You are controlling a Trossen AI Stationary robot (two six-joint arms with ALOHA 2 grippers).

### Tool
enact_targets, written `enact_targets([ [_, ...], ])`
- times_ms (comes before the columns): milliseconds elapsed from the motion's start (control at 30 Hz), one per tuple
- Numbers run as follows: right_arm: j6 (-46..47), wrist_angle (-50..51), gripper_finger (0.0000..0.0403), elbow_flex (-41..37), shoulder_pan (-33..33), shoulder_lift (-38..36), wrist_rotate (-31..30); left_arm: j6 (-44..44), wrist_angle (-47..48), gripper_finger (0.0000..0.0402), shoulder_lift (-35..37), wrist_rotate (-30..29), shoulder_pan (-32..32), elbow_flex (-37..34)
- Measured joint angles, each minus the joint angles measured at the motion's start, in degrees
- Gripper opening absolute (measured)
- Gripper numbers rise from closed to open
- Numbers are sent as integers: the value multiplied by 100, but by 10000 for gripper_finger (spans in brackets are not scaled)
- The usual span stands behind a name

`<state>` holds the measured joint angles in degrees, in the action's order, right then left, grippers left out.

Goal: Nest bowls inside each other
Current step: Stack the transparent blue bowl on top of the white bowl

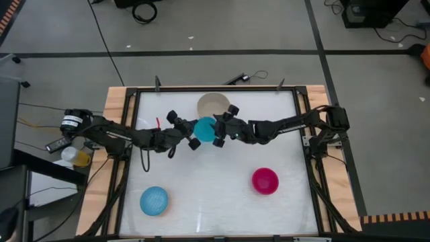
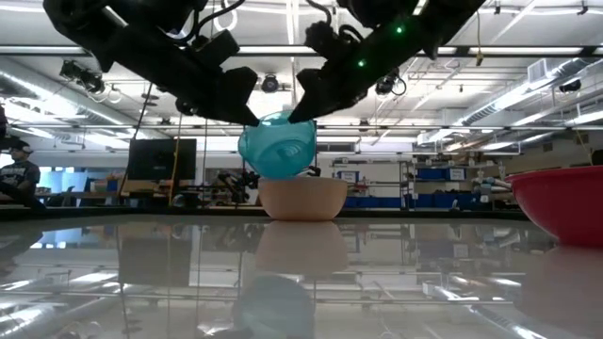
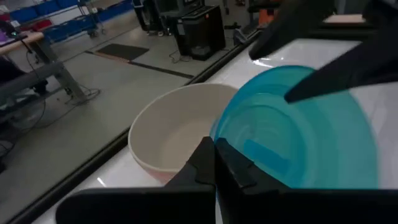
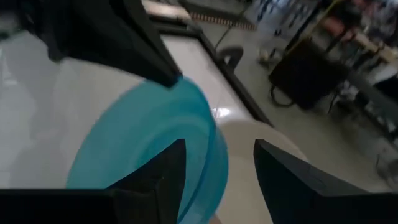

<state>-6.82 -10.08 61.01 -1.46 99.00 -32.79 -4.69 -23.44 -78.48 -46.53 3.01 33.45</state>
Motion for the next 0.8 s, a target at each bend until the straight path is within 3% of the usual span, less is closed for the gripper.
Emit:
enact_targets([
  [167,278,357,164,0,-161,0,103,3,-1,0,0,2,-4,0],
  [400,150,391,16,0,-355,0,339,252,-415,13,-2,152,0,-2],
  [533,147,372,9,-4,-621,2,350,298,-421,50,56,258,-11,-4],
  [667,418,90,7,109,-1378,1,270,295,-144,108,342,225,-3,-5],
  [800,1081,644,7,629,-2265,207,1345,170,415,162,855,250,82,-4],
])
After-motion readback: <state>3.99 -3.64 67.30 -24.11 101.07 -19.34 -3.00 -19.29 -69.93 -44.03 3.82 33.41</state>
